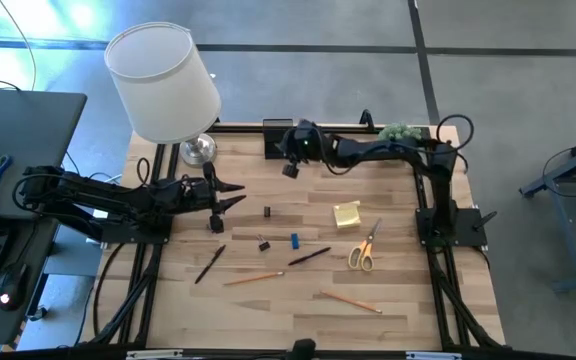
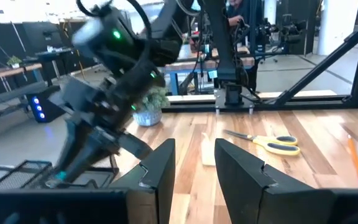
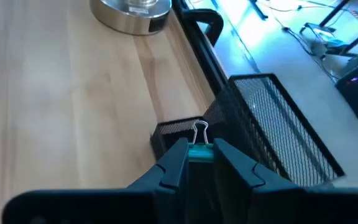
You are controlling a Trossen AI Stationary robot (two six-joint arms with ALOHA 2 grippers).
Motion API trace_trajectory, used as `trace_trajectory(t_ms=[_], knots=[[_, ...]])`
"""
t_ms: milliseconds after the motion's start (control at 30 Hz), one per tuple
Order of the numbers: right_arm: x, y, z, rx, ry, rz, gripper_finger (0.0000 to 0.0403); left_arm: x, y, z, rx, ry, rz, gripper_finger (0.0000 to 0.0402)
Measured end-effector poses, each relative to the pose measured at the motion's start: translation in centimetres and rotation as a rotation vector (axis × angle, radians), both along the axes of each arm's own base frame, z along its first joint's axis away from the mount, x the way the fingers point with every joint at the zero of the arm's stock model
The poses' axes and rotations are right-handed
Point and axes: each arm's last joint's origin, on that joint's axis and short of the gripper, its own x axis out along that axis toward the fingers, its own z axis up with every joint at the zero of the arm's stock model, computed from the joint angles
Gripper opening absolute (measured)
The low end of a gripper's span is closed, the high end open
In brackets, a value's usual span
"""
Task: Pick and place office supplies into organizer
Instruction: Put the blue binder clip into the black desk organizer
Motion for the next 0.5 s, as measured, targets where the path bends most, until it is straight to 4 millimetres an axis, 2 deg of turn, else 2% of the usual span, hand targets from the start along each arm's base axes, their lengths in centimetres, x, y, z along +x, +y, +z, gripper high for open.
trace_trajectory(t_ms=[500], knots=[[-0.3, -1.2, -0.2, -0.006, 0.023, -0.016, 0.0061, 0.0, 0.0, -0.5, -0.060, 0.037, 0.003, 0.0101]])
